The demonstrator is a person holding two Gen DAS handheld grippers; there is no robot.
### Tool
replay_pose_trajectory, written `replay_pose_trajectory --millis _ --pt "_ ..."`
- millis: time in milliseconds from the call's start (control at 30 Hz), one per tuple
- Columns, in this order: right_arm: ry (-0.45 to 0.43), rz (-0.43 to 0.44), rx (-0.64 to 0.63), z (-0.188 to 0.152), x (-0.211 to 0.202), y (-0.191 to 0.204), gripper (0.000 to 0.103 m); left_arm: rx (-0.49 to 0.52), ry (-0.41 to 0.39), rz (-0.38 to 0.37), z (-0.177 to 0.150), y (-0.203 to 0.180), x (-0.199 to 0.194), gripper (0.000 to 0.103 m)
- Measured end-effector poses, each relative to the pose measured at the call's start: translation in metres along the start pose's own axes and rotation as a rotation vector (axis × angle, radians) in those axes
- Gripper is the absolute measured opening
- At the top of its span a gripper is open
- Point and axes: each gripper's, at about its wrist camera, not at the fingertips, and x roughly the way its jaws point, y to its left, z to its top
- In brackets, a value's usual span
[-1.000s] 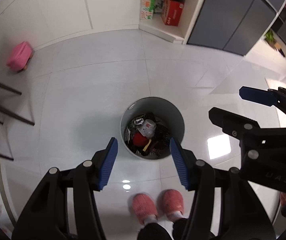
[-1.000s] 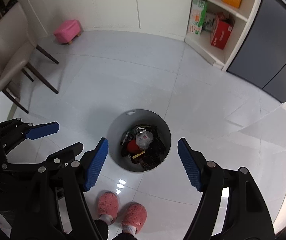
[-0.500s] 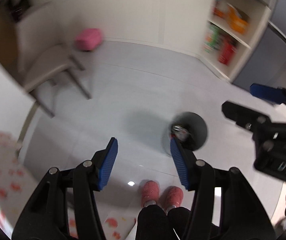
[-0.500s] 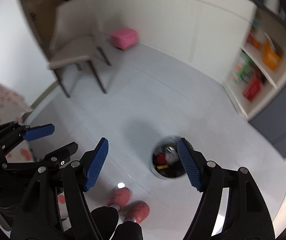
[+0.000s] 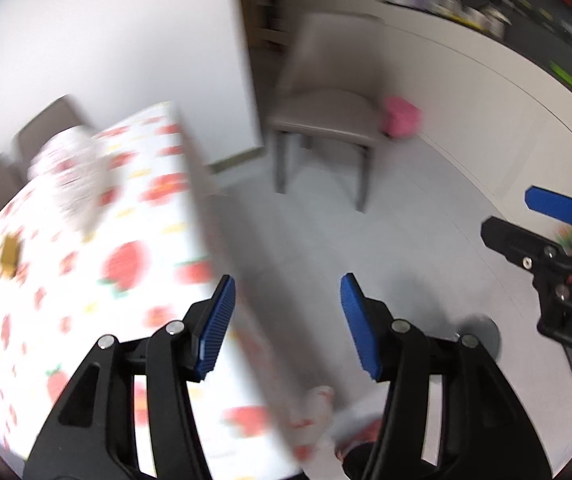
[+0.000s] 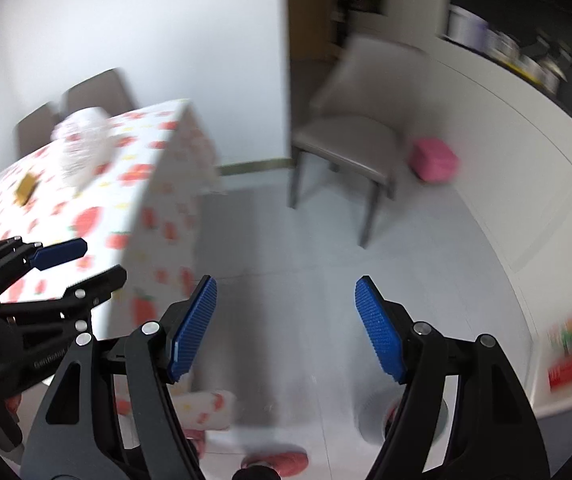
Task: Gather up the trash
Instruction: 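Move both open tools back to the table, then grasp the gold box with the left tool while the right tool grasps the white plastic bag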
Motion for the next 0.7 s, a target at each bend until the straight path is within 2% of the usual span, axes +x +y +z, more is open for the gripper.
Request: replay_pose_trajectory --millis 200,467,700 --pt "-0.037 0.112 -0.121 0.041 0.016 0.13 0.069 -0.146 -0.02 0.12 -0.018 0.136 -0.025 0.055" --pt "-0.064 0.185 -0.202 0.086 0.046 0.267 0.069 -0.27 -0.037 0.26 -0.036 0.313 -0.043 0.055" --pt "-0.075 0.232 -0.327 0.132 0.087 0.356 0.069 -0.369 -0.067 0.325 -0.032 0.403 -0.035 0.055"
